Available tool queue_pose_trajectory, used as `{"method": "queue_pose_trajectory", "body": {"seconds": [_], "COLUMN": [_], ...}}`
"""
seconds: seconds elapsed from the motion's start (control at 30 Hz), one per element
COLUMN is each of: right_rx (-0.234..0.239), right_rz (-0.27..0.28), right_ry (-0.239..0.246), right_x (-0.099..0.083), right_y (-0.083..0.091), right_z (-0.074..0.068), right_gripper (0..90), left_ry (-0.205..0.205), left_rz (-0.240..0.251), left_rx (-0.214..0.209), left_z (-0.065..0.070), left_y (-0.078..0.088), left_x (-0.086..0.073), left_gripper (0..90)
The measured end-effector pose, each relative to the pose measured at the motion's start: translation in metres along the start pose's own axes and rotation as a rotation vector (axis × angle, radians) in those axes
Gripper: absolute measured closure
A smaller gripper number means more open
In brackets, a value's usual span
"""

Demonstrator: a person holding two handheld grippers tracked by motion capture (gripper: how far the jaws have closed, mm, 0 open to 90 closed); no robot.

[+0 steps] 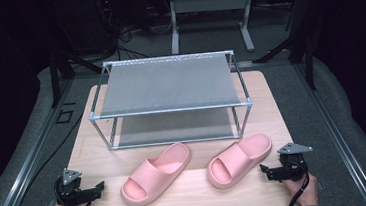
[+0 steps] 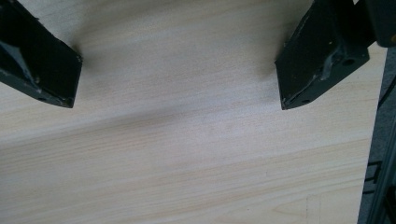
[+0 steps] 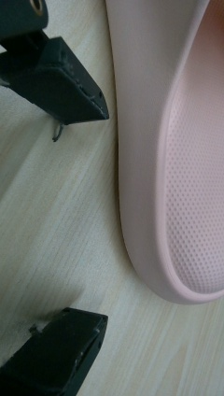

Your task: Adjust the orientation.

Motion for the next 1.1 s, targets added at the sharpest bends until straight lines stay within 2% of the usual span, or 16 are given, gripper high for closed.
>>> {"method": "queue_pose_trajectory", "body": {"seconds": [0.1,0.2,0.23,0.37,0.53,0.57,0.6,0.63,0.67,0.7,0.77,0.8,0.83,0.93,1.03,1.1], "right_rx": [0.001,0.0,0.0,0.001,0.001,0.001,0.001,0.001,0.001,0.001,0.001,0.001,0.001,0.0,-0.001,0.0], "right_rz": [0.0,0.0,0.0,0.0,0.0,0.0,0.0,0.0,0.0,0.0,0.0,0.001,0.001,0.002,0.001,0.002], "right_ry": [0.0,0.0,0.0,0.0,0.0,0.0,0.0,0.0,0.0,0.0,0.0,0.0,0.0,-0.001,-0.004,-0.005], "right_x": [0.0,0.0,0.0,0.0,0.0,0.0,0.0,0.0,0.0,0.0,0.0,0.0,0.0,0.0,0.0,0.0], "right_y": [0.0,0.0,0.0,0.0,0.0,0.0,0.0,0.0,0.0,0.0,0.0,0.0,0.0,0.0,0.0,0.0], "right_z": [0.0,0.0,0.0,0.0,0.0,0.0,0.0,0.0,0.0,0.0,0.0,0.0,0.0,0.0,0.0,0.0], "right_gripper": [3.2,3.2,3.2,3.2,3.2,3.2,3.2,3.2,3.2,3.2,3.2,3.2,3.2,3.5,3.8,3.9], "left_ry": [0.013,0.011,0.011,-0.05,-0.136,-0.159,-0.159,-0.177,-0.202,-0.202,-0.223,-0.229,-0.229,-0.234,-0.236,-0.246], "left_rz": [-0.002,0.012,0.012,0.012,0.001,0.002,0.002,0.003,-0.002,-0.002,-0.017,-0.042,-0.042,-0.104,-0.142,-0.152], "left_rx": [-0.013,-0.037,-0.037,-0.066,-0.099,-0.124,-0.124,-0.132,-0.155,-0.155,-0.164,-0.188,-0.188,-0.204,-0.2,-0.224], "left_z": [0.0,0.009,0.009,0.033,0.07,0.085,0.085,0.093,0.108,0.108,0.123,0.133,0.133,0.149,0.152,0.153], "left_y": [0.005,0.024,0.024,0.048,0.064,0.068,0.068,0.07,0.072,0.072,0.069,0.061,0.061,0.038,0.026,0.022], "left_x": [0.001,0.01,0.01,0.024,0.039,0.043,0.043,0.046,0.05,0.05,0.053,0.053,0.053,0.048,0.045,0.045], "left_gripper": [0.0,0.0,0.0,0.0,0.0,0.0,0.0,0.0,0.0,0.0,0.0,0.0,0.0,0.0,0.0,0.0]}}
Point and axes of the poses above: each handheld gripper's, and its own axes: y roughly backward along the jaws, x roughly out of its top, z roughly to its right, the point moved 4 cm from there along -y, roughly forward along the jaws, and after that the axes turned 12 degrees about -z, right-handed, at the moved point
